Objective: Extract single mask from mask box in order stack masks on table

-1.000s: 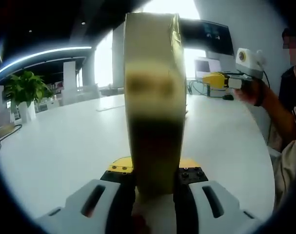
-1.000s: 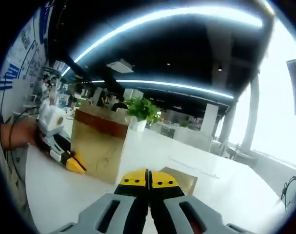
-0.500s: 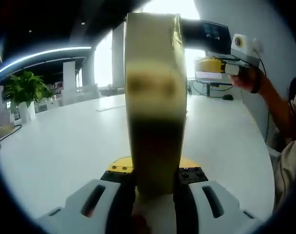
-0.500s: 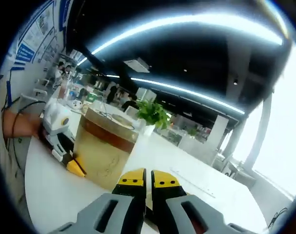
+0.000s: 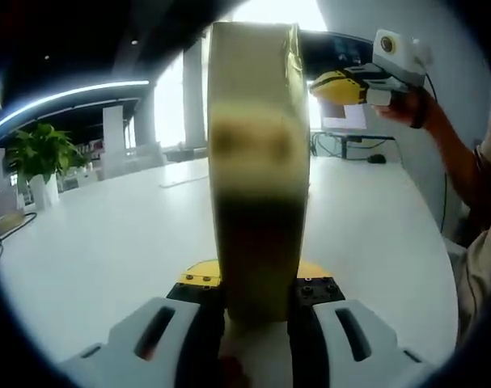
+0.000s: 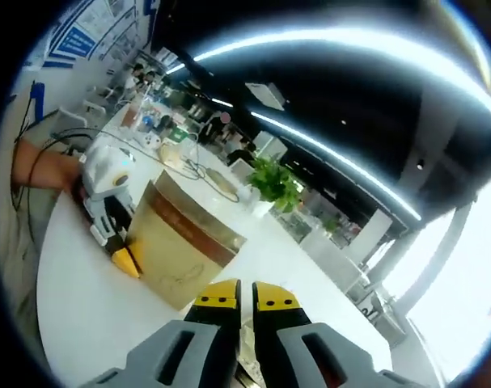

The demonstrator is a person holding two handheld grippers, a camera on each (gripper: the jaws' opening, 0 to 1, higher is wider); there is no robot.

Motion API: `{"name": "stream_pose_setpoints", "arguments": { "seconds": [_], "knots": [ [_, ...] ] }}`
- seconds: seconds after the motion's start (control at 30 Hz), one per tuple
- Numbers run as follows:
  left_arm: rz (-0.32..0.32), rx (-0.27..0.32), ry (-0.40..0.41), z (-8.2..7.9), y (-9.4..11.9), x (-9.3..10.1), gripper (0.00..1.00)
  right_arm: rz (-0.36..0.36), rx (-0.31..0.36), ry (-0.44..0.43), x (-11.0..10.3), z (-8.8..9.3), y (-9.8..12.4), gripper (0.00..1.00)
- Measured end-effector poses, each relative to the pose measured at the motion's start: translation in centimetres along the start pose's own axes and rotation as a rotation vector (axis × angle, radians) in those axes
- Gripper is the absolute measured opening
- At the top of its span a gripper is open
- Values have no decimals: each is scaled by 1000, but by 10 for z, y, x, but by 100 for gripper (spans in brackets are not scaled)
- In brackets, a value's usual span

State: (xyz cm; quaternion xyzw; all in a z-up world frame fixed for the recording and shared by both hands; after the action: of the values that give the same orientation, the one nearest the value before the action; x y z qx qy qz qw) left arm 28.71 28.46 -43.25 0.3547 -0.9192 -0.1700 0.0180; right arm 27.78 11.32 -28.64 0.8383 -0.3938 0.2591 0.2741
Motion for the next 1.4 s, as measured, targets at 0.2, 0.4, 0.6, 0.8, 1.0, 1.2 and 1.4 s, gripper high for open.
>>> {"name": "stream_pose_setpoints", "arguments": {
  "seconds": [0.2, 0.4, 0.6, 0.8, 1.0, 1.2, 1.4],
  "knots": [
    [2, 2, -7, 0, 0, 0, 20, -62, -47, 126, -1, -11, -7, 5],
    [2, 3, -16, 0, 0, 0, 20, -146, -59, 212, -5, -30, -14, 5],
    [3, 4, -22, 0, 0, 1, 20, -184, -88, 302, -4, -40, -22, 5],
    [2, 9, -42, -1, 0, 2, 20, -209, -136, 353, -1, -39, -29, 5],
    [1, 10, -52, -1, 0, 1, 20, -240, -160, 399, -2, -40, -32, 6],
    [3, 11, -61, -1, 0, 2, 20, -266, -179, 428, -3, -39, -36, 6],
    [2, 13, -74, -2, -1, 2, 20, -289, -191, 435, -7, -37, -36, 6]
  ]
}}
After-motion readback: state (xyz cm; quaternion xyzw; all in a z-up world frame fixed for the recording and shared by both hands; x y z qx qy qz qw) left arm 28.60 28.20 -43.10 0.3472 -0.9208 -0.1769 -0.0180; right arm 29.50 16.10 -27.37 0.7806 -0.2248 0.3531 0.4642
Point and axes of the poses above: the point that each gripper's makers call its tool centre point, and the gripper's own axes: y roughly backward along the fingers, x roughly to its right, z roughly out of its underside, the point moved 5 cm from there along y, roughly backward along the fingers, and after that the axes turned 6 degrees about -x, right-handed, at the moved point
